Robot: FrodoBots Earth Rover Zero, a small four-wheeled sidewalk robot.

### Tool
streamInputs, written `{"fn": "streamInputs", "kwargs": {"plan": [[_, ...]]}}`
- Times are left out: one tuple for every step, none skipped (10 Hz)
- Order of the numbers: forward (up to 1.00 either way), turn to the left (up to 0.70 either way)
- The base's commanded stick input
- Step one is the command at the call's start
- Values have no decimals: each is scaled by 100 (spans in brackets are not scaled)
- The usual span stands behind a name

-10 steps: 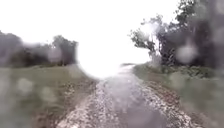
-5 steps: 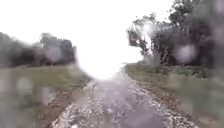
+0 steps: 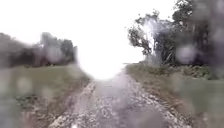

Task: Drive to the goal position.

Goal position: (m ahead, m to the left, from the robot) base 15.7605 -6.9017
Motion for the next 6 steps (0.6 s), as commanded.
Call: {"fn": "streamInputs", "kwargs": {"plan": [[85, 0], [85, 0], [85, 0], [85, 0], [85, 0], [85, 0]]}}
